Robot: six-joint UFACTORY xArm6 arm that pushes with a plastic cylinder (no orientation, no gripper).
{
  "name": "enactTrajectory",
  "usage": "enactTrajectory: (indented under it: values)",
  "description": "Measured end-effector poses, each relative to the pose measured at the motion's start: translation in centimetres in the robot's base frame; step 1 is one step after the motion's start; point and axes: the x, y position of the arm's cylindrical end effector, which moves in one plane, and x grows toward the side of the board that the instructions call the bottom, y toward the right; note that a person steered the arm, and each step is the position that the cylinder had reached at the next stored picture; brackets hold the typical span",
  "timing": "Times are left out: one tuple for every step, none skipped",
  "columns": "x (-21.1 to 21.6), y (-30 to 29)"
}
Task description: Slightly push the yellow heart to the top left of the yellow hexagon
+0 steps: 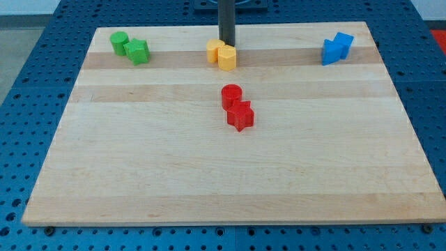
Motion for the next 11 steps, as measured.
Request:
enactTrajectory:
  values:
    - [2.8, -0.8]
    - [5.4, -1.8]
    - [7.6, -2.5]
    - [5.6, -2.0]
    - [0.9, -1.9]
    - [-0.1, -1.9]
    - [-0.2, -4.3]
    - [2.1, -6.9]
    - [4.6, -8.6]
    - [7.8, -9.7]
    - [11.4, -10.8]
